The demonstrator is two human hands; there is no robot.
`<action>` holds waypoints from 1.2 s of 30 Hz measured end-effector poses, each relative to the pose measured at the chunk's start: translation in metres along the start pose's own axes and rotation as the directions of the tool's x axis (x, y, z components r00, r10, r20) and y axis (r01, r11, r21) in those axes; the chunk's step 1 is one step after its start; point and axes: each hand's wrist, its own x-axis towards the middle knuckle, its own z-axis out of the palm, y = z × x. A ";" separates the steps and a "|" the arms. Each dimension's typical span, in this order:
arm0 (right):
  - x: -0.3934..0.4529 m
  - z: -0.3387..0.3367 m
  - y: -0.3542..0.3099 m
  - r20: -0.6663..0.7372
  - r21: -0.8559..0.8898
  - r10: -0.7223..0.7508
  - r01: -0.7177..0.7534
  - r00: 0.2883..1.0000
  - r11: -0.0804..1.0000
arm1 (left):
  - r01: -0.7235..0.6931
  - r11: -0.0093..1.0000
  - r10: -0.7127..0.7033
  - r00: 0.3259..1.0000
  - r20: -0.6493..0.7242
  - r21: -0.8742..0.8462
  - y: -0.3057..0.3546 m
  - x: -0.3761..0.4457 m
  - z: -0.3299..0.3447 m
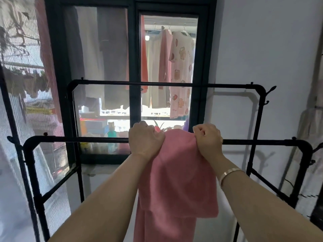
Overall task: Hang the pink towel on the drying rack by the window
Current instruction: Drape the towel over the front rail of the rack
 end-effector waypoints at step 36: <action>0.005 -0.013 -0.005 0.210 0.137 0.125 -0.155 0.970 0.978 | 0.223 0.760 -0.248 0.968 0.045 -0.610 -0.005 0.006 0.017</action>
